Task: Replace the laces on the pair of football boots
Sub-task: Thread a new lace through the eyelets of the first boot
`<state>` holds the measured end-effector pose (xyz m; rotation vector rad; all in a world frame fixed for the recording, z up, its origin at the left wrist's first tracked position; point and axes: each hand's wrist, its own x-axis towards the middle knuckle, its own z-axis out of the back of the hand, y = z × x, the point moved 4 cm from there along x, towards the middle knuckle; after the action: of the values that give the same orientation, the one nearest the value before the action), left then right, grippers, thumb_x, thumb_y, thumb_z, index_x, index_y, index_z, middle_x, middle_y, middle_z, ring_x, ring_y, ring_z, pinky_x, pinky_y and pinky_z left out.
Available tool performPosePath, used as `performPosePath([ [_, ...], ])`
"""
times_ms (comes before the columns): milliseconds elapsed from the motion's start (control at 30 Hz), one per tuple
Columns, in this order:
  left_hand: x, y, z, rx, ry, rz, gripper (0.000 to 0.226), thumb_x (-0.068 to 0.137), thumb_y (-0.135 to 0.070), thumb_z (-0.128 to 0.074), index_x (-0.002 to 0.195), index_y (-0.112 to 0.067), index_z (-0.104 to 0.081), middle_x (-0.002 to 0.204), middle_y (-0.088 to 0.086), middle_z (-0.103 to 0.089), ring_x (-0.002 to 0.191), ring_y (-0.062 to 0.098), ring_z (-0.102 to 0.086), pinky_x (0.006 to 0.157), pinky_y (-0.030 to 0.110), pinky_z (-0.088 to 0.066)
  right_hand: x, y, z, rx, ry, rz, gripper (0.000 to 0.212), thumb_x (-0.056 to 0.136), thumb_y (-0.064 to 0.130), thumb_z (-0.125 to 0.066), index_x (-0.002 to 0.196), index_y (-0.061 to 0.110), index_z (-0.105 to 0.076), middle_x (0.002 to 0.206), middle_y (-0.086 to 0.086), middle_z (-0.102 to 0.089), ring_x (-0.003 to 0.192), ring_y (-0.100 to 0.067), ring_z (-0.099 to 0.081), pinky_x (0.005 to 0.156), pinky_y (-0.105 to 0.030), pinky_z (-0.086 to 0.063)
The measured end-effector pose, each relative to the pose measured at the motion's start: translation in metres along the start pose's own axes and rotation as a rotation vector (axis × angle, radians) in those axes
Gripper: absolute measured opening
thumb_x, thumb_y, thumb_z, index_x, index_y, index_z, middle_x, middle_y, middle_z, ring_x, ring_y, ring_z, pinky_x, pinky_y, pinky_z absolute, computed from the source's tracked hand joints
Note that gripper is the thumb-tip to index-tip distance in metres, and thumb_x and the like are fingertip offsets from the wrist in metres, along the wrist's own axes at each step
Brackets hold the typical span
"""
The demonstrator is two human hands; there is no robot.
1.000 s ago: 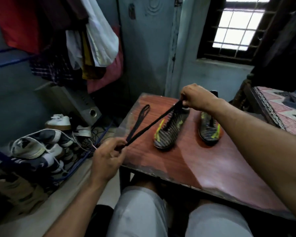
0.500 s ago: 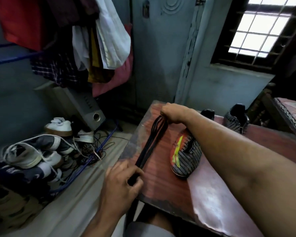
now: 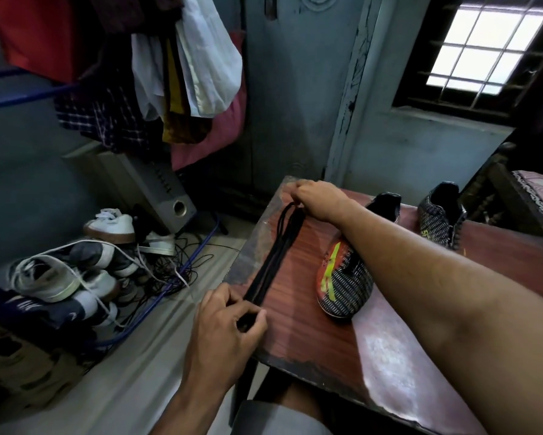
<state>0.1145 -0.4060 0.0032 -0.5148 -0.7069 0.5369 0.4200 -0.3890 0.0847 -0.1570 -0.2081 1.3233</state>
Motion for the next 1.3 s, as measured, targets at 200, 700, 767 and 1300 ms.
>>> performPosePath([
  [200,0.001,-0.006,0.007,-0.066,0.005,-0.019,0.026,0.08,-0.051,-0.064,0.1,-0.034,-0.067,0.101,-0.015,-0.04,0.094,0.012,-0.05,0.078,0.04,-0.054,-0.012,-0.001,0.007,0.118,-0.047,-0.136,0.019,0.098,0.017,-0.05,0.112,0.013,-0.062,0.116,-0.012,-0.064,0.107,-0.035,-0.065,0.085,-0.05,-0.056],
  [700,0.01,-0.105,-0.09,0.21,0.366,-0.208,0.074,0.099,-0.049,-0.055,0.162,-0.025,-0.026,0.169,0.014,-0.02,0.152,0.035,-0.024,0.122,0.047,-0.026,-0.27,-0.05,-0.053,0.393,-0.249,-0.73,0.081,0.09,0.052,-0.065,0.157,0.018,-0.035,0.168,-0.011,-0.023,0.155,-0.034,-0.02,0.124,-0.053,-0.02],
  [767,0.024,-0.131,-0.115,0.264,0.424,-0.183,0.072,0.103,-0.043,-0.052,0.164,-0.024,-0.019,0.17,0.015,-0.014,0.153,0.037,-0.021,0.124,0.047,-0.023,-0.289,-0.054,-0.064,0.415,-0.126,-0.696,0.086,0.095,0.054,-0.061,0.163,0.022,-0.019,0.173,-0.003,-0.002,0.159,-0.028,-0.004,0.126,-0.049,-0.01],
  [1300,-0.015,-0.219,-0.155,0.392,0.471,-0.264,0.081,0.091,-0.052,-0.063,0.161,-0.034,-0.027,0.164,0.009,-0.029,0.141,0.034,-0.034,0.111,0.049,-0.036,-0.403,0.004,-0.052,0.604,-0.344,-0.589,0.076,0.096,0.045,-0.059,0.162,0.021,-0.028,0.17,0.0,-0.022,0.155,-0.02,-0.021,0.128,-0.036,-0.017],
])
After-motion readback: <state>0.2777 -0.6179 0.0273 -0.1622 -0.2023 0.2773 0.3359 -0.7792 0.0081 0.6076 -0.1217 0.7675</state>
